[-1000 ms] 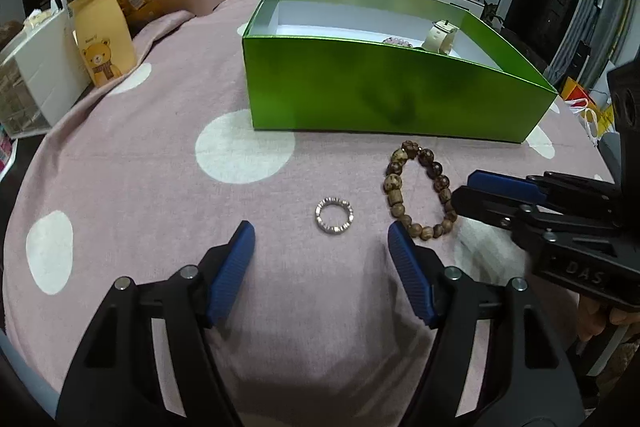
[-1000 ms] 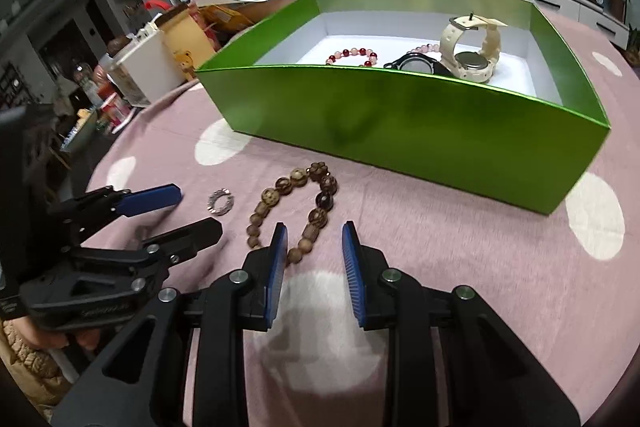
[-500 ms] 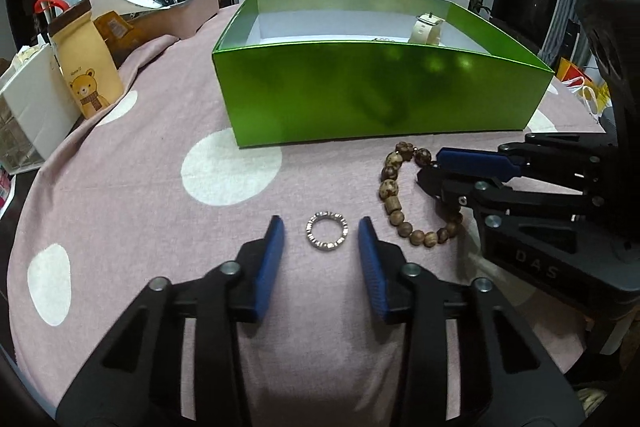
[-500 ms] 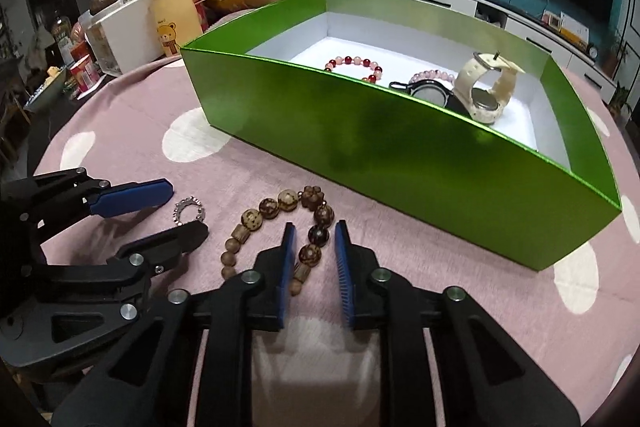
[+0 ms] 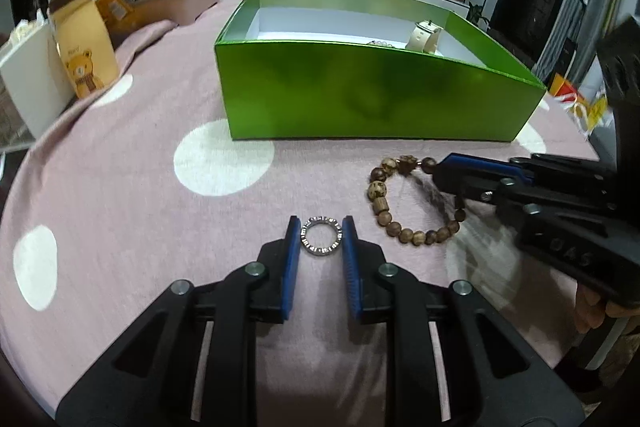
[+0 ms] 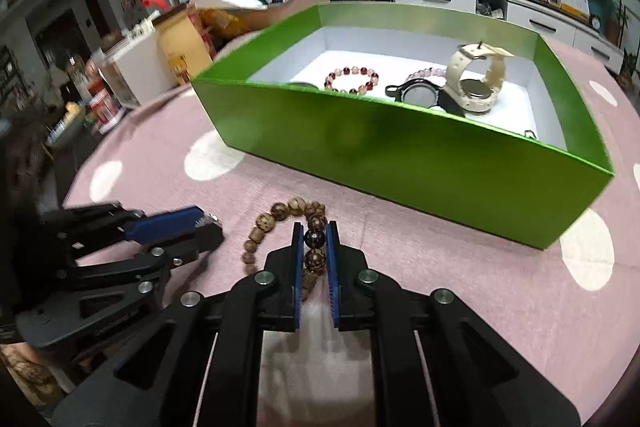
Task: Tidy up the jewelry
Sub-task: 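Grasp the patterned silver ring with the left tool while the right tool grasps the wooden bead bracelet, then carry the ring and wooden bracelet into the green box and open both tools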
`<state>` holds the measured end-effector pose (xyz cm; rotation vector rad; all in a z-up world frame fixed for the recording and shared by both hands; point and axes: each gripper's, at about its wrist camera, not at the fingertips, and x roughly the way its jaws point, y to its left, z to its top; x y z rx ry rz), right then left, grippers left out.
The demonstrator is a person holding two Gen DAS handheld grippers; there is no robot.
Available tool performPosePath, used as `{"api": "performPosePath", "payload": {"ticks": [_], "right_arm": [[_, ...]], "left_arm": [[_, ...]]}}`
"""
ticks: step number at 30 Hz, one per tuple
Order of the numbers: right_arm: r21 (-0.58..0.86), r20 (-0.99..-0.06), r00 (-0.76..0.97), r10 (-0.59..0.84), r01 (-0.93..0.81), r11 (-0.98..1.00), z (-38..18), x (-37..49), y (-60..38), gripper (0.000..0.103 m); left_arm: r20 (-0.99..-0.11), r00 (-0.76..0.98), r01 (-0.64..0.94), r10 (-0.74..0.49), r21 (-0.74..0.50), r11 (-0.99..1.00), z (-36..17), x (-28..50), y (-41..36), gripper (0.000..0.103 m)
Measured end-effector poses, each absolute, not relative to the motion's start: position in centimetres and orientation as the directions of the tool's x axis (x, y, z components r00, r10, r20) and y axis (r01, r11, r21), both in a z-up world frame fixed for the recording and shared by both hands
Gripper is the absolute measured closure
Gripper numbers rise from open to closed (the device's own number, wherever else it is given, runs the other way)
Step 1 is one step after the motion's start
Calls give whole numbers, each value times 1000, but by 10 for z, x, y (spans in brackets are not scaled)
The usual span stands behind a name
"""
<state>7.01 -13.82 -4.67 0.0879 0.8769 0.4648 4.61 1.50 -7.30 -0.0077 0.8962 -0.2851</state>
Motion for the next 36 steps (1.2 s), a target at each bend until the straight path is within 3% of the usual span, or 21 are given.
{"api": "performPosePath", "payload": {"ticks": [9,36], "right_arm": [[356,-625,593,507,-361,862,-15,46,-170,93],[348,-497,746,442,-295,890,37,34,-239,93]], "left_arm": [[-727,618,232,-300,-195,953,-46,32,28,82],[-681,651,248,-335,-227,942,2,42,21,82]]}}
